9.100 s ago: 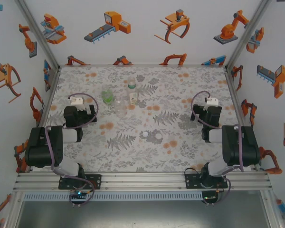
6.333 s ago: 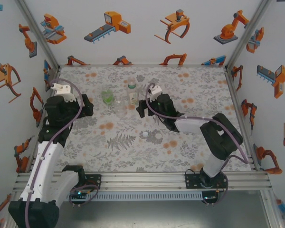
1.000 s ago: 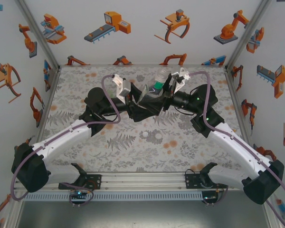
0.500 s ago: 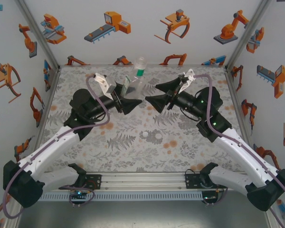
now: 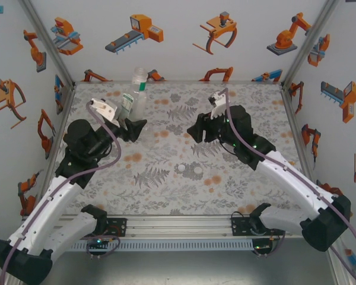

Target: Screw on the bottle caps

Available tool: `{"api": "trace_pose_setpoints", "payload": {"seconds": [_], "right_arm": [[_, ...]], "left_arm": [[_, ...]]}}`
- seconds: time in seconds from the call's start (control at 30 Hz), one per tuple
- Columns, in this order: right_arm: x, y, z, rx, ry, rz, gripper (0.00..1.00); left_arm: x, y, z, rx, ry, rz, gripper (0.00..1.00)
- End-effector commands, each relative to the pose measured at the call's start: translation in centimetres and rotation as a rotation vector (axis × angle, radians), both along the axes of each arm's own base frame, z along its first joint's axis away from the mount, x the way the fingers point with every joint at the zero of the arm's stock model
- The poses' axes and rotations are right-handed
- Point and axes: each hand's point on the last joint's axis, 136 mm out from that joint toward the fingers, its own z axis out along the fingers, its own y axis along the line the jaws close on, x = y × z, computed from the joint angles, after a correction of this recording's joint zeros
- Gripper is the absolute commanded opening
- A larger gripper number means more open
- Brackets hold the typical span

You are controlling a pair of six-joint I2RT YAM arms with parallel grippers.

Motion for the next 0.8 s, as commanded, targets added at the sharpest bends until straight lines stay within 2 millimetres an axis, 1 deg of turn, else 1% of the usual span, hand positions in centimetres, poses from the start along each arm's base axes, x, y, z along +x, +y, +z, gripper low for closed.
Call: {"api": "trace_pose_setpoints", "payload": {"seconds": [0.0, 0.13, 0.27, 0.33, 0.43, 0.53, 0.6, 0.77], "right_arm": [[0.0, -0.1, -3.4, -0.04, 0.159, -0.07, 0.56], [-0.3, -0.1, -8.2, -0.121, 0.356, -0.126, 0.56], [-1.1, -0.5, -12.7, -0.195, 0.503, -0.184, 0.51], [-1.7, -0.3, -14.6, -0.224, 0.572, -0.175, 0.51], [-2.6, -0.7, -17.2, -0.284, 0.655, -0.194, 0.51], [-3.5, -1.0, -19.2, -0.32, 0.699, -0.195, 0.52], [-3.8, -1.5, -20.1, -0.343, 0.72, -0.208, 0.53], [-4.3, -2.2, -21.4, -0.384, 0.743, -0.24, 0.54]], "left_arm": [[0.2, 1.5, -0.6, 0.036, 0.01, 0.058, 0.0], [-0.3, 1.5, -0.9, 0.075, 0.026, 0.028, 0.0], [-0.7, 1.0, -1.7, 0.105, 0.034, -0.011, 0.0], [-0.7, 1.1, -2.3, 0.114, 0.035, -0.009, 0.0], [-0.7, 1.2, -3.5, 0.147, 0.019, -0.005, 0.0], [-1.0, 1.4, -3.8, 0.176, 0.019, -0.004, 0.0], [-1.0, 1.5, -3.7, 0.17, 0.021, 0.007, 0.0], [-1.2, 1.3, -3.5, 0.163, 0.024, -0.011, 0.0]]}}
